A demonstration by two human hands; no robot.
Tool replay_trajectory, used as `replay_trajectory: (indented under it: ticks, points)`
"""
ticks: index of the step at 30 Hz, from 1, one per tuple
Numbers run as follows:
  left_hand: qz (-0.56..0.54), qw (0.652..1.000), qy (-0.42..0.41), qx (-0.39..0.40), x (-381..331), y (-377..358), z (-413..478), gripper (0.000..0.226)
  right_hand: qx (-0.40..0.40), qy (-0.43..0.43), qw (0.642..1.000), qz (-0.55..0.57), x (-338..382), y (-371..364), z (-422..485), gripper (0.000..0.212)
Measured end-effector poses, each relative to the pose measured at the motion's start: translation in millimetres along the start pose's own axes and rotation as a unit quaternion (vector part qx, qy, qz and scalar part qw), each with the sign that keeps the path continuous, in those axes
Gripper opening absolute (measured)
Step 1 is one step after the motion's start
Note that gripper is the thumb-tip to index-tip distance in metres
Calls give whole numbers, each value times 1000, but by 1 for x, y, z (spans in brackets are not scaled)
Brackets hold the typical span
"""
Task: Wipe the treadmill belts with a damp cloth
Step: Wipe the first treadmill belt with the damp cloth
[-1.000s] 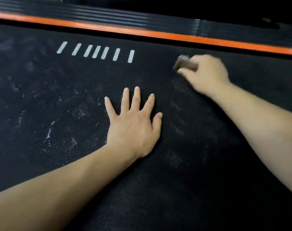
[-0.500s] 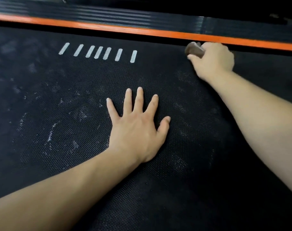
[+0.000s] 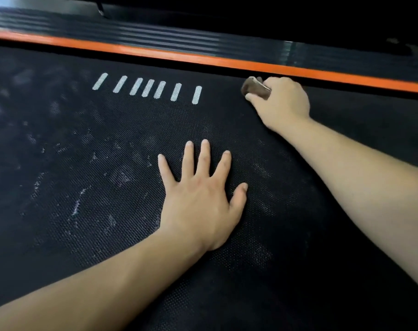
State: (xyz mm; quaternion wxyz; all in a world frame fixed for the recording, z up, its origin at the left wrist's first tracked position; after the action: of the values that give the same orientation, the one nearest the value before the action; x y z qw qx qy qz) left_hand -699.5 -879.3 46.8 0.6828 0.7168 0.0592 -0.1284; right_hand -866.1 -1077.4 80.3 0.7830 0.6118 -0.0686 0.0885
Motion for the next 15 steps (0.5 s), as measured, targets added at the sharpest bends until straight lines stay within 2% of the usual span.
replay_trajectory:
  ticks: [2, 6, 10, 15]
  points:
    - [-3, 1000, -1, 1, 0, 0, 0, 72, 1, 8, 1000, -15, -1, 1, 7, 39]
    - [-6, 1000, -3, -5, 1, 0, 0, 72, -26, -98, 994, -49, -25, 6, 31, 39]
    - [-6, 1000, -2, -4, 1, -1, 0, 73, -29, -124, 990, -64, -44, 7, 31, 41]
    - [-11, 1000, -3, -6, 0, 0, 0, 72, -25, -214, 975, -59, -96, 34, 16, 41]
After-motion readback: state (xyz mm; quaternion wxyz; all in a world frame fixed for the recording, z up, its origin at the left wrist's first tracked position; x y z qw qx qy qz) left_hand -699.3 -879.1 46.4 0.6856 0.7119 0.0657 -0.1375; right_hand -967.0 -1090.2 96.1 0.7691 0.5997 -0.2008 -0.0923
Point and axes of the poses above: each hand's wrist, its own z-axis towards the middle knuckle, its own y-axis out of the back of the hand, x = y × z, the point moved 6 cm from there along z, towards the middle knuckle, and after that the axes turned 5 degrees about -z, right-handed, at the moved point
